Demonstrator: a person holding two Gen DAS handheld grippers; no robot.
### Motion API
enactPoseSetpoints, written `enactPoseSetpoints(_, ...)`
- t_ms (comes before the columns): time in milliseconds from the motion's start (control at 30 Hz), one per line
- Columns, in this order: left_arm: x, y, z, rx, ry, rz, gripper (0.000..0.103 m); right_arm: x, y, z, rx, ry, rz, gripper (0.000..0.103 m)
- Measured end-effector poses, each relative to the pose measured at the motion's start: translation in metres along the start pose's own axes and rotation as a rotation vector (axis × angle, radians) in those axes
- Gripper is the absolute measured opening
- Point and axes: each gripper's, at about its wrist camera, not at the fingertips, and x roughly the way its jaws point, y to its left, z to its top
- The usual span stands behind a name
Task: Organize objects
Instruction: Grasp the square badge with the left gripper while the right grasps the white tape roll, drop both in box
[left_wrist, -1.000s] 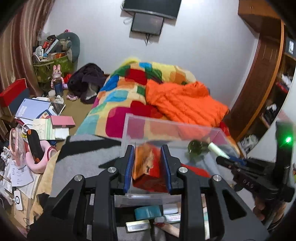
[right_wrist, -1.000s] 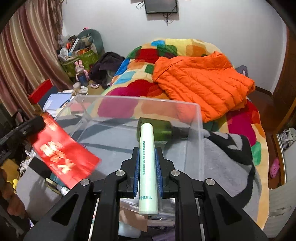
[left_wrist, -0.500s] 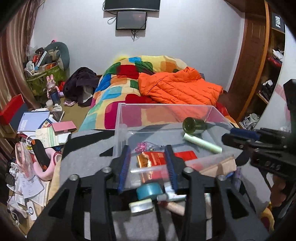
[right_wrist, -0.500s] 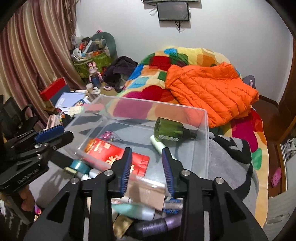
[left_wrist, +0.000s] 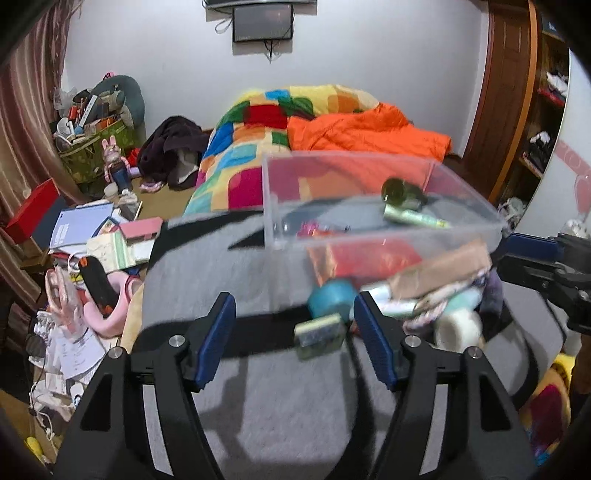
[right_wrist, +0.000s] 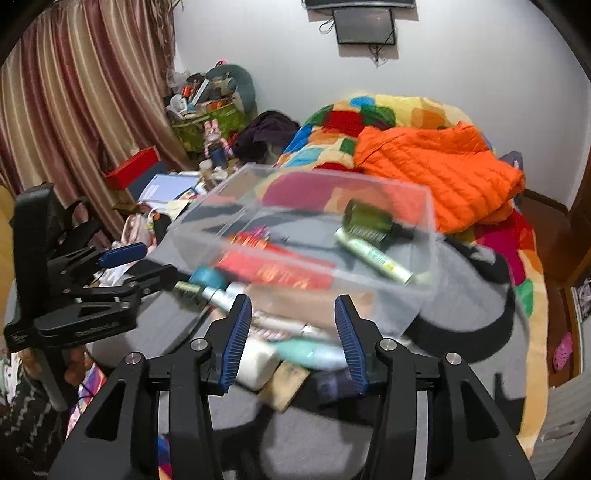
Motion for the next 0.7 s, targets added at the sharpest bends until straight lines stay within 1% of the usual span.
enactPoseSetpoints(133,0.011,0.002,-0.013,-0.003,0.056,-0.005,0.067,0.015,0.014,-0.015,-0.017,0.053,0.031,0.044)
enactPoseSetpoints(233,0.02,0.003,-0.016,-0.009,0.09,-0.016,0.069,0.029,0.02,-0.022,-0.023,0.088,0.026,0.044)
enactPoseSetpoints(333,0.027,0.002,-0.017,-0.014,0.113,-0.026,0.069,0.041,0.021,-0.028,-0.004,0.124,0.041,0.044)
enactPoseSetpoints(433,0.034,-0.001,-0.014,-0.021,0.122,-0.025,0.069,0.046,0.021,-0.033,0.005,0.134,0.036,0.044)
enactPoseSetpoints(467,0.036,-0.001,-0.013,-0.026,0.123,-0.03,0.069,0.046,0.021,-0.034,0.005,0.137,0.038,0.043)
enactPoseSetpoints(533,0.038,-0.001,-0.012,-0.036,0.12,-0.028,0.069,0.044,0.02,-0.036,0.003,0.128,0.037,0.033)
enactPoseSetpoints(567,0.039,-0.001,-0.012,-0.038,0.12,-0.024,0.065,0.043,0.02,-0.036,-0.001,0.124,0.039,0.029)
enactPoseSetpoints(600,0.041,-0.001,-0.012,-0.042,0.121,-0.026,0.058,0.041,0.021,-0.036,0.001,0.119,0.044,0.026)
enactPoseSetpoints(633,0.042,0.0,-0.013,-0.048,0.127,-0.036,0.054,0.039,0.021,-0.036,0.003,0.114,0.051,0.024)
enactPoseSetpoints(700,0.043,0.0,-0.015,-0.057,0.135,-0.048,0.039,0.035,0.02,-0.036,0.005,0.103,0.053,0.022)
